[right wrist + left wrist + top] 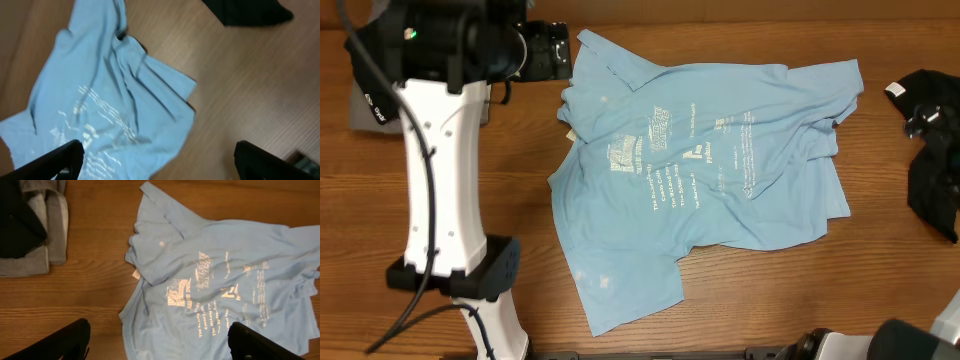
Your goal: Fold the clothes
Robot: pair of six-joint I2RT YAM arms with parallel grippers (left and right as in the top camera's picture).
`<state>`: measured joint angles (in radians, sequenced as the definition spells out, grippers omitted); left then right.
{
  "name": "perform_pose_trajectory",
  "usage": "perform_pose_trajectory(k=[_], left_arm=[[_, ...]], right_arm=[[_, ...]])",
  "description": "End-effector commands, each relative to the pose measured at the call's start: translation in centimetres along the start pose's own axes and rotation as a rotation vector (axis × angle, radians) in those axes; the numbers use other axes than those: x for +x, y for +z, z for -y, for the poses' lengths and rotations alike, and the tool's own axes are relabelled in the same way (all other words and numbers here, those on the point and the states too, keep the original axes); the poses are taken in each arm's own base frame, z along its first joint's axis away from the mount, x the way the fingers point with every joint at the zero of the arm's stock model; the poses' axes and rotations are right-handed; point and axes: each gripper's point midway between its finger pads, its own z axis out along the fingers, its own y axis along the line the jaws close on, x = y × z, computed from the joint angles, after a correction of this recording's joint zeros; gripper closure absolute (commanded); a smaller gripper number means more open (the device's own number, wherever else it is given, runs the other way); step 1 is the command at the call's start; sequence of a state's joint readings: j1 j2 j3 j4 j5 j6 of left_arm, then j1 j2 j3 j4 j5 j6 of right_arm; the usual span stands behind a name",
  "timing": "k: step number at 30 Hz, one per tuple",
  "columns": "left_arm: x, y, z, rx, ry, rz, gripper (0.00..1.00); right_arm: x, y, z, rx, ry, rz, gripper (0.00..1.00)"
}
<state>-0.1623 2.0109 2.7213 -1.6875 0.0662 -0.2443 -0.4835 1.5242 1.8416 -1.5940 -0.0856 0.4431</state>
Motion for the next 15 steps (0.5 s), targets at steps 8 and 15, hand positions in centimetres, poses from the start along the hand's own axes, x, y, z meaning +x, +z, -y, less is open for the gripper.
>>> perform_pose_trajectory(k=[8, 15], left_arm=[[6.4, -5.3, 0.0, 0.048, -0.053, -0.069, 0.07], [14.3, -0.4, -1.5, -0.024, -0.101, -0.371, 0.06]], right_arm=[[5.1, -5.0, 2.9, -0.015, -0.022, 0.094, 0.0], [5.9, -1.6, 3.4, -0.012, -0.02, 0.053, 0.0]])
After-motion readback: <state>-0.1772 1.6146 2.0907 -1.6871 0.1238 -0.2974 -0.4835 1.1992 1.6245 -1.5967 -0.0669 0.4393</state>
